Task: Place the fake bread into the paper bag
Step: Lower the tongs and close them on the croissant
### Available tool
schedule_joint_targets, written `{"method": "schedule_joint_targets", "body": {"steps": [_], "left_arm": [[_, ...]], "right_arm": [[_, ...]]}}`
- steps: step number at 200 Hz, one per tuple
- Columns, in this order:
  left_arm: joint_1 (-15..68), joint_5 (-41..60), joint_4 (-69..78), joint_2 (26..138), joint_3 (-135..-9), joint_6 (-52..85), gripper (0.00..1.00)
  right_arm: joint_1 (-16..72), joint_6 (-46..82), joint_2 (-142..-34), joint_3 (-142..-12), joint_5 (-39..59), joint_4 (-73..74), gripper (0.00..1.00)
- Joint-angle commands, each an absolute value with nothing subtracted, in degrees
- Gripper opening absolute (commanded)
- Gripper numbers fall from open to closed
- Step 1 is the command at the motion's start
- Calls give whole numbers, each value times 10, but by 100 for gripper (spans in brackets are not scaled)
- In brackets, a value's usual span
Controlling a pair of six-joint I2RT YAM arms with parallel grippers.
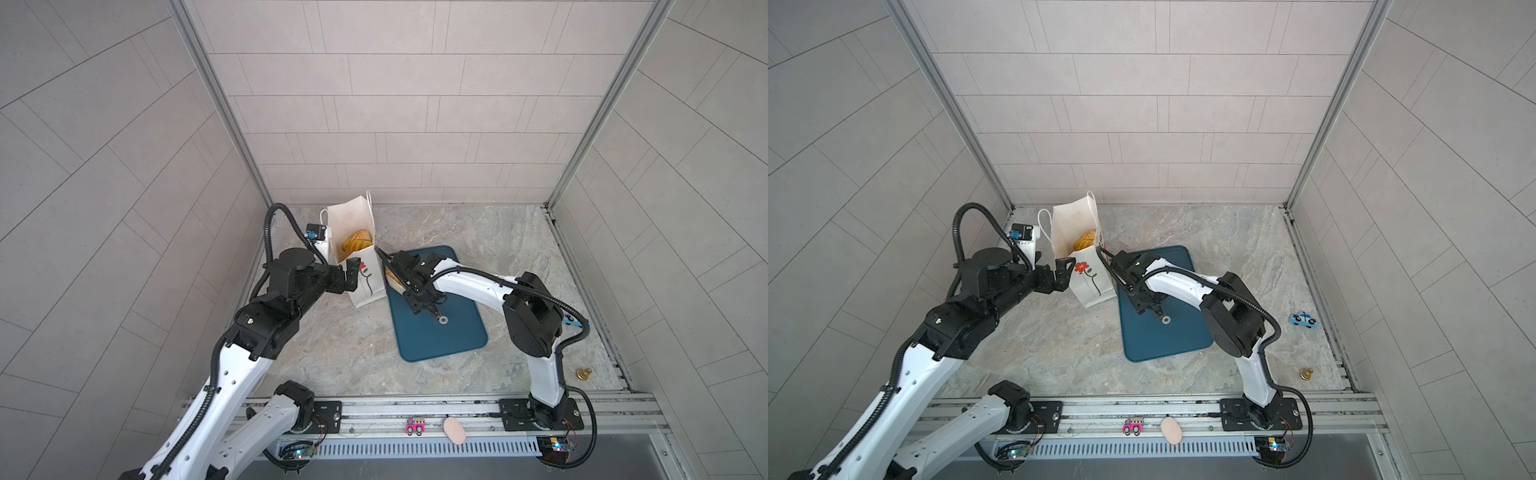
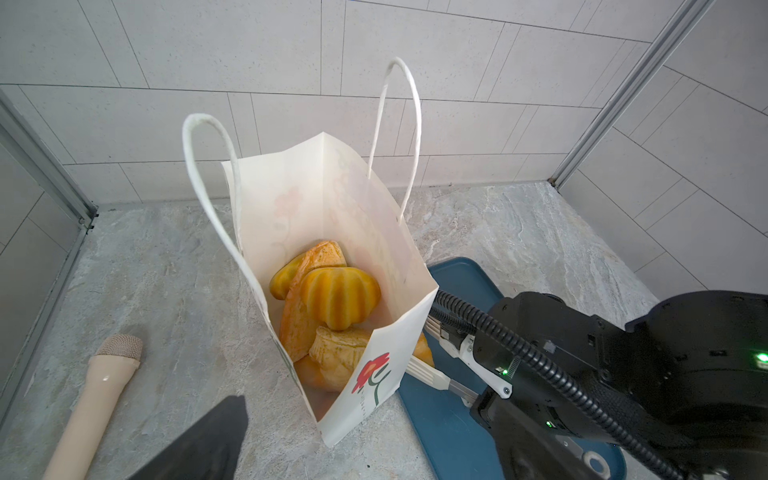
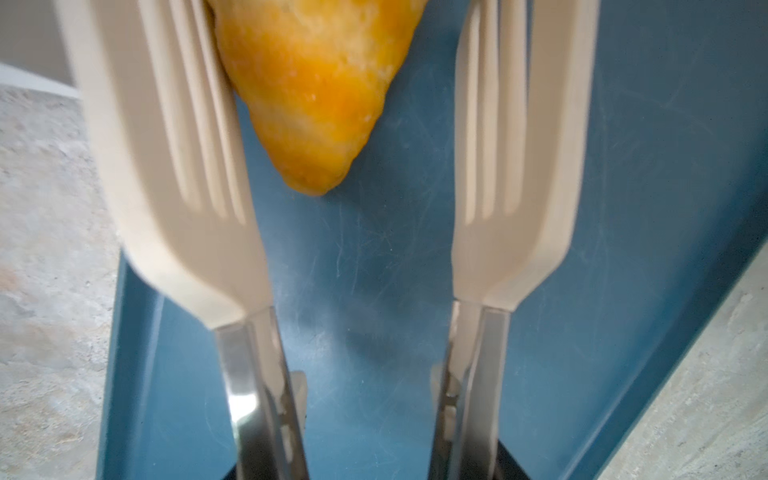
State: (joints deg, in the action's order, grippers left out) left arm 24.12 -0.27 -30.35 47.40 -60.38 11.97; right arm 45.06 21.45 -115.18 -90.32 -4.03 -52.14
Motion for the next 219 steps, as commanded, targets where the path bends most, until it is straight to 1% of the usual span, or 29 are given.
{"method": "schedule_joint_targets", "body": {"steps": [1,67,95,124,149,219], "left_arm": [[238,-10,-303,465,-599,117,100],[237,-8,-301,465,-602,121,100],[238,-7,-299,465,-603,124,100],[237,0,-294,464,-604,128,100],[238,5,-293,465,-606,131,100],[238,41,-270,489,-622,145,100]], "right_arm": [[438,212,-1155,-913,-52,-532,54],[434,206,-1130,-896,-44,-520,42],[434,201,-1105,-869,-43,-507,35],[431,198,-1078,-837,-44,-495,33],[424,201,-1054,-806,-40,-481,29],[416,208,-980,-748,-41,-456,27]]}}
